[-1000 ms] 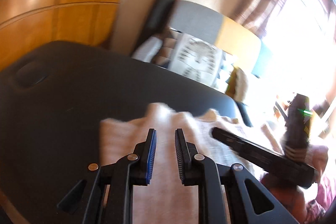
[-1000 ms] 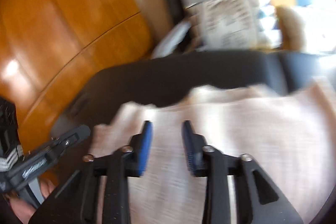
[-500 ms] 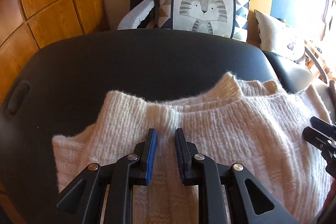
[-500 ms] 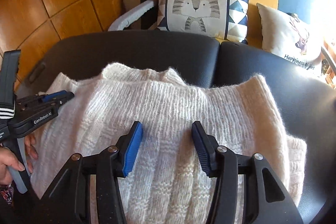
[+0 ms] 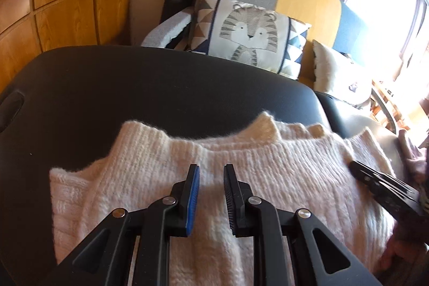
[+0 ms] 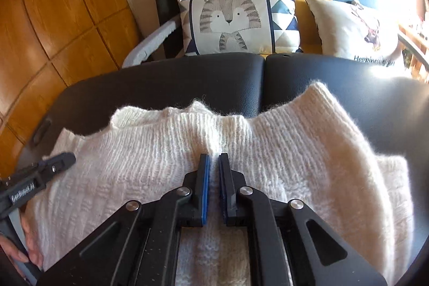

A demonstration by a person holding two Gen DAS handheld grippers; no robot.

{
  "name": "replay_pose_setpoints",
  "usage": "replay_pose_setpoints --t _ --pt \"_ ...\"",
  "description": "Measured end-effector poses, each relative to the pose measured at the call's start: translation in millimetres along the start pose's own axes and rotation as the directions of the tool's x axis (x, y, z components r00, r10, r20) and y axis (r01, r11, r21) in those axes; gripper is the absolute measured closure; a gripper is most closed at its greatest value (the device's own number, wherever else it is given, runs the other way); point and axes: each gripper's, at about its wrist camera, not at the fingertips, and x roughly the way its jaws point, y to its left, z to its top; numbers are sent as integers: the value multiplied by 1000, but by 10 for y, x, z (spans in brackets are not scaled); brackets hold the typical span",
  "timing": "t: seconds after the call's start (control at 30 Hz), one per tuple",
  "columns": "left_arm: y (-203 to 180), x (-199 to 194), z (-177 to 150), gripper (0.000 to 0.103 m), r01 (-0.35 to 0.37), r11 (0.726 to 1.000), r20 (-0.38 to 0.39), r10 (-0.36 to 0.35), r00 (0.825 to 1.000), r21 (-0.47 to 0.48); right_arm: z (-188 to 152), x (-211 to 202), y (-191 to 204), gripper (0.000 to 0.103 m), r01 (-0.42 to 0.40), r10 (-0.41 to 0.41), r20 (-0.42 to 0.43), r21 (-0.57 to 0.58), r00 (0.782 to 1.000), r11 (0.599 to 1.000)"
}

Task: Fold clothes

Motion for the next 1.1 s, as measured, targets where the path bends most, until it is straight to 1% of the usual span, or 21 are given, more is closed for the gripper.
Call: replay_pose_setpoints --t 0.07,0.2,0.23,0.3,0.33,0.43,0.5,0.57,0.63,0.7,0.77,0.8,0.9,0.93,1.1 --pt "5 -37 -49 85 -23 1000 -7 23 1000 18 -21 3 -57 95 -25 25 12 36 1000 999" --pt "21 -86 -79 84 -59 998 -37 60 998 15 -37 19 -95 95 -49 47 26 68 999 997" --pt "10 -83 -76 81 -74 997 -45 75 996 24 -39 25 -94 95 -48 47 26 68 999 997" --pt "-2 -50 -27 81 -101 994 -58 103 993 39 -38 32 -83 95 -41 40 22 64 999 997" --pt "-6 -41 -1 81 -109 993 -63 112 992 45 -36 38 -67 95 -31 30 17 57 999 998" --pt "-18 -23 78 81 -131 990 -77 135 988 59 -13 74 47 95 33 -33 -14 -1 999 999" --pt "-30 59 123 81 -148 984 -111 159 981 98 20 100 137 95 74 -77 -45 -64 996 995" --pt "-13 170 152 81 -136 984 -161 154 975 116 60 118 123 95 71 -77 -78 -76 994 995" --pt "28 250 182 81 -123 986 -183 142 973 108 91 130 52 95 42 -46 -103 -45 994 998" --pt "89 328 213 81 -89 994 -206 102 973 70 97 137 9 95 24 -26 -110 -26 994 999" --pt "151 371 244 81 -55 998 -212 58 975 21 73 137 8 95 23 -26 -100 -25 995 999" --pt "169 376 251 82 -46 999 -207 48 977 12 63 135 8 95 24 -26 -95 -25 995 999" --pt "171 358 240 100 -21 1000 -175 23 984 12 52 135 11 95 29 -31 -86 -22 996 999" --pt "150 347 221 103 -16 1000 -160 18 987 16 53 135 7 95 27 -29 -86 -20 996 999" --pt "90 225 281 103 -29 998 -55 31 998 50 61 130 -8 95 20 -21 -83 -11 996 1000"
